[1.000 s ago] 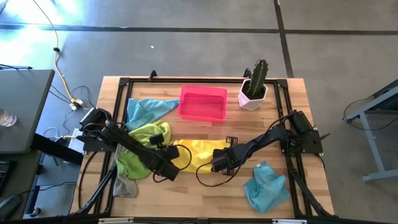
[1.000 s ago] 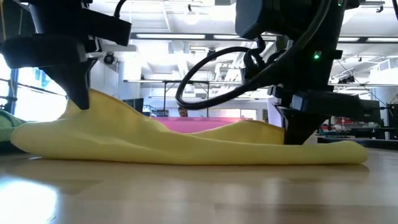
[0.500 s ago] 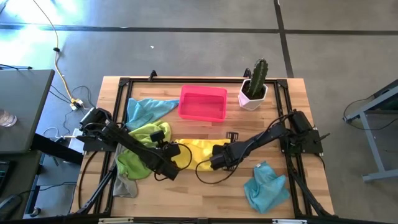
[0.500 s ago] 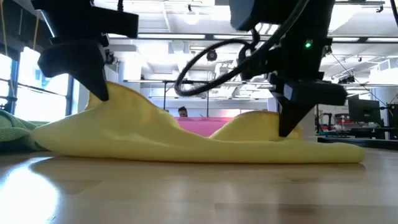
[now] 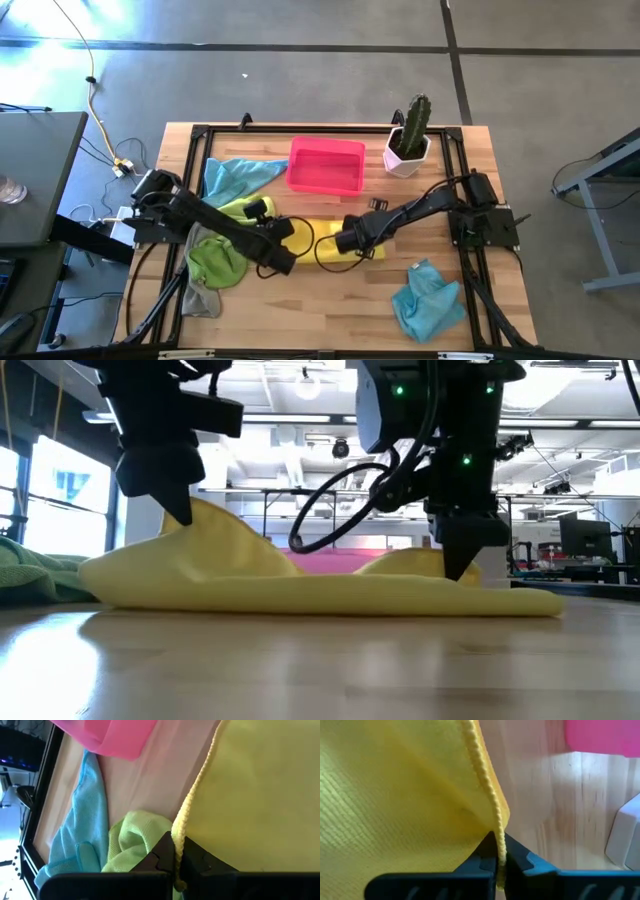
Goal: Fold microfiber towels
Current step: Fold the yellow microfiber cloth on the table
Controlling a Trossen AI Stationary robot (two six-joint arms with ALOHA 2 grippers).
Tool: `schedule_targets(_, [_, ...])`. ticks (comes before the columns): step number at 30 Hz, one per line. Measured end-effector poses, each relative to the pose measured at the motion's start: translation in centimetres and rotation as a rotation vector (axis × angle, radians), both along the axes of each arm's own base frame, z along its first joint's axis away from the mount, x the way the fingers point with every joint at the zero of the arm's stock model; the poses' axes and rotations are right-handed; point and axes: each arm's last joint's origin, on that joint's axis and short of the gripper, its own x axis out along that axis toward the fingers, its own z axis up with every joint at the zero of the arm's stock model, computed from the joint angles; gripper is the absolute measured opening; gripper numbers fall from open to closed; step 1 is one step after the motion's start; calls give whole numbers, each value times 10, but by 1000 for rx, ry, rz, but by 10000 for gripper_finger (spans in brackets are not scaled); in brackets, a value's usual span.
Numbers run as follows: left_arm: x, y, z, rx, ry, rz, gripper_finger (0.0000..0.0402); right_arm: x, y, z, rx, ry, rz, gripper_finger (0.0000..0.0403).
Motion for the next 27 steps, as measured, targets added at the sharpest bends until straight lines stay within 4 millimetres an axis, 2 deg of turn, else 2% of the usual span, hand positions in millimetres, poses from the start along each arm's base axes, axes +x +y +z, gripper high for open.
schedule_targets(5, [0, 0, -1, -77, 35, 0, 1, 2, -1, 0, 10, -3, 18, 29])
schedule_targets(12, [0, -1, -2, -92, 38, 1, 18, 1, -1, 0, -28, -26, -19, 142])
schedule_targets(16, [0, -1, -2, -98, 55, -18, 37, -5, 2, 1, -26, 5, -75, 183])
schedule_targets(21, [-1, -2, -2, -95, 87, -65, 69, -11, 13, 2, -40, 7, -113, 187])
schedule_targets(27, [0, 1, -1, -25, 85, -91, 97, -17, 35, 2, -45, -46, -157, 176])
